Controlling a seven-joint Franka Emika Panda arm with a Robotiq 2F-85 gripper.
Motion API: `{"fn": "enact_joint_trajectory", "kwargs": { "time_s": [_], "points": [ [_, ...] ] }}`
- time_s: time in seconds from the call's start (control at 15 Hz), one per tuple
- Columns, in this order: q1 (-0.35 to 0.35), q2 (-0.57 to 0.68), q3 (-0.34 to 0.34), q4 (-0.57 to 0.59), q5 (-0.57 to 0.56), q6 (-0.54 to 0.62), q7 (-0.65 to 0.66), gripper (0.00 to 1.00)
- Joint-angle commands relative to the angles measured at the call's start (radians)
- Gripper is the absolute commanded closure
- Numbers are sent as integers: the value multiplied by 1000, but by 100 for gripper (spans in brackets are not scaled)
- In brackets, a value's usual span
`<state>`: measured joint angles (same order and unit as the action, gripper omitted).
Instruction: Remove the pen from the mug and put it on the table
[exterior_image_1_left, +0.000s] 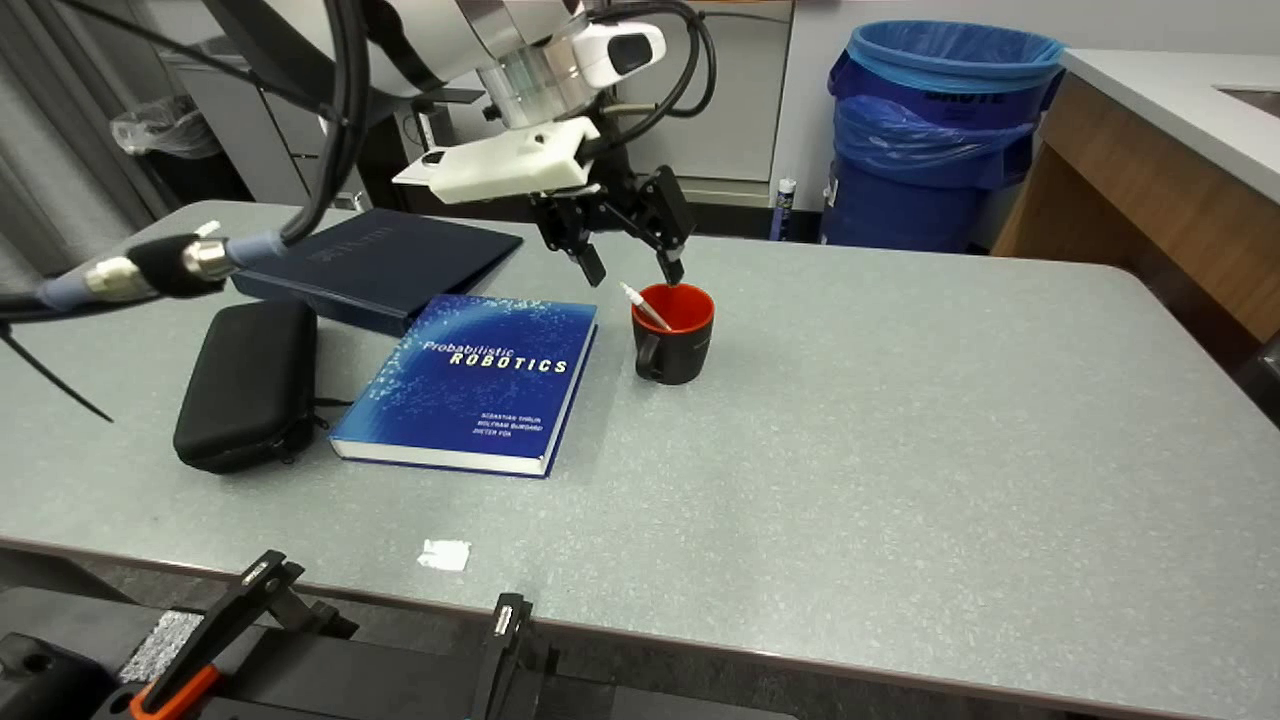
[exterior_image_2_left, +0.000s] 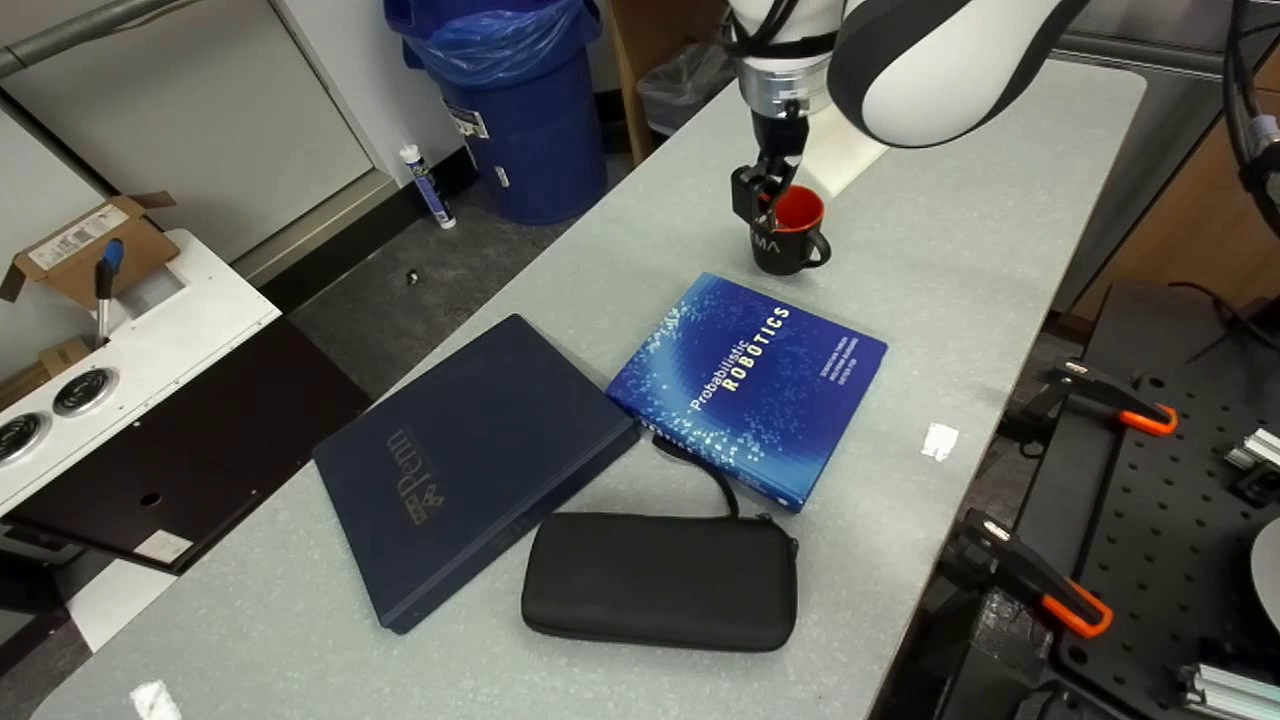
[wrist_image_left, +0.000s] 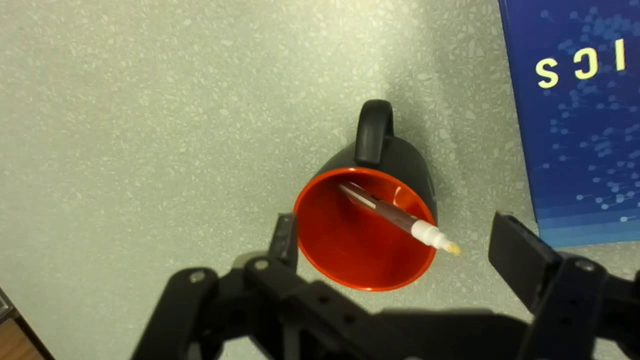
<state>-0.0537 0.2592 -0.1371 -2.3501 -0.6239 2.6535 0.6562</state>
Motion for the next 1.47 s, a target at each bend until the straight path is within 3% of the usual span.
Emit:
{"fn": "enact_joint_trajectory", "kwargs": {
  "time_s": [0.0, 0.33, 0.4, 0.53, 1.07, 1.13, 1.27, 1.4],
  "points": [
    [61, 103, -56, 82, -13, 44, 79, 0],
    [129, 167, -111, 130, -20, 50, 147, 2],
    [141, 172, -119, 133, -19, 45, 156, 26],
    [159, 175, -131, 132, -15, 32, 168, 31],
    [184, 132, -154, 96, -22, 15, 169, 93],
    [188, 122, -157, 89, -26, 10, 171, 99],
    [197, 105, -165, 81, -34, 7, 177, 96],
    [201, 89, -171, 73, -39, 4, 180, 99]
  ]
}}
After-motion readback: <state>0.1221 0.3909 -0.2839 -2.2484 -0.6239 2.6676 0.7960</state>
